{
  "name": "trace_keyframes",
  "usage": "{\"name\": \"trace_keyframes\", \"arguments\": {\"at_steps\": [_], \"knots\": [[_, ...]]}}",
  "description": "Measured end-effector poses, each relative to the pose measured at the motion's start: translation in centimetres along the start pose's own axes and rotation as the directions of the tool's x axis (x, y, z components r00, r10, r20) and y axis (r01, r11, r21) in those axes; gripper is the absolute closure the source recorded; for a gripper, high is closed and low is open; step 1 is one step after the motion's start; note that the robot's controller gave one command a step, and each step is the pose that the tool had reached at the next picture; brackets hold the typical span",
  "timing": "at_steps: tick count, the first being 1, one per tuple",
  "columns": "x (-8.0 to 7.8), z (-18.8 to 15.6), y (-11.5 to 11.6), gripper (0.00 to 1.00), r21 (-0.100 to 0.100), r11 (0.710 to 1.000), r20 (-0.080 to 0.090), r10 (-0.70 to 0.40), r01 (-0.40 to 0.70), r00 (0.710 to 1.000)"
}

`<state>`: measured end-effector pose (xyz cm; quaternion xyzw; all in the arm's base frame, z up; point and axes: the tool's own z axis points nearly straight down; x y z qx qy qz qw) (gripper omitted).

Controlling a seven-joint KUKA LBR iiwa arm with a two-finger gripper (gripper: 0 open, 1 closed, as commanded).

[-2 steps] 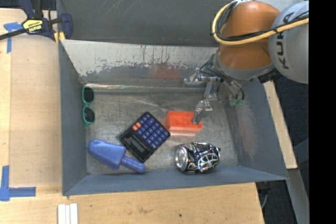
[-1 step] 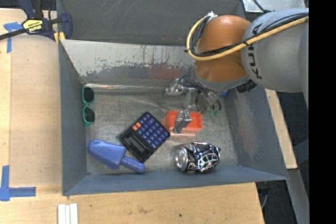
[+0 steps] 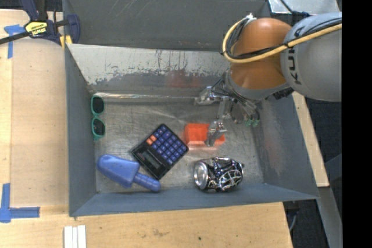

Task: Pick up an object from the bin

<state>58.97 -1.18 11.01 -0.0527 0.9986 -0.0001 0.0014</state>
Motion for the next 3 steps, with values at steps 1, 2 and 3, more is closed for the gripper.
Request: {"name": "trace_keyframes", "arguments": {"at_steps": [1,2,3], "knots": [[0.8,3.0,0.5,0.00,0.000,1.000,0.005,0.006,-0.006,1.000],[-0.2,4.1,0.5,1.00,0.000,1.000,0.043,0.028,-0.028,0.999],[-0.2,4.1,0.5,1.00,0.000,1.000,0.043,0.031,-0.031,0.999]]}}
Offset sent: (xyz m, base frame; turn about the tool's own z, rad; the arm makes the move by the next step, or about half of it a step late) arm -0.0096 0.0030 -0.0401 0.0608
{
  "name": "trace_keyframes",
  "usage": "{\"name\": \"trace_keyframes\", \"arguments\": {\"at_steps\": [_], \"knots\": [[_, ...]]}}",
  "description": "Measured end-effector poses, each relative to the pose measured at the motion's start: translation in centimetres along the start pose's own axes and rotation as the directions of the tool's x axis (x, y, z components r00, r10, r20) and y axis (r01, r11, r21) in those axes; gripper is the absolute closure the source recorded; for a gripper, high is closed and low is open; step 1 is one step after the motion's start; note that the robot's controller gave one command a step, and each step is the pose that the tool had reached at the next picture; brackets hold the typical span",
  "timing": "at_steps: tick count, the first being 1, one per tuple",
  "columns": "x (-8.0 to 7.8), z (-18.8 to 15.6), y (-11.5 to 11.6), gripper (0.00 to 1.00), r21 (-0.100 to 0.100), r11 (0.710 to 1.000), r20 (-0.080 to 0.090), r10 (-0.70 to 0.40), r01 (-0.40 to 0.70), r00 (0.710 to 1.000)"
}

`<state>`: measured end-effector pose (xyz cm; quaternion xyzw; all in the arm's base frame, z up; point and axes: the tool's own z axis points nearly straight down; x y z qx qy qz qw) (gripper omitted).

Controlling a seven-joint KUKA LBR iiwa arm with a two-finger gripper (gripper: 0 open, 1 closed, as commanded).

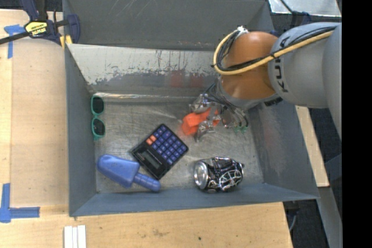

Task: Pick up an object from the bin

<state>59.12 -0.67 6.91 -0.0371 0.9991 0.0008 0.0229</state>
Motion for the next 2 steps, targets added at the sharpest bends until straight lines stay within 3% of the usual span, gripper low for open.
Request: {"name": "trace_keyframes", "arguments": {"at_steps": [1,2], "knots": [[0.0,-0.5,0.0,1.00,0.000,1.000,-0.005,0.000,0.000,1.000],[0.5,-2.2,0.0,1.00,-0.001,1.000,-0.033,-0.002,0.002,0.999]]}}
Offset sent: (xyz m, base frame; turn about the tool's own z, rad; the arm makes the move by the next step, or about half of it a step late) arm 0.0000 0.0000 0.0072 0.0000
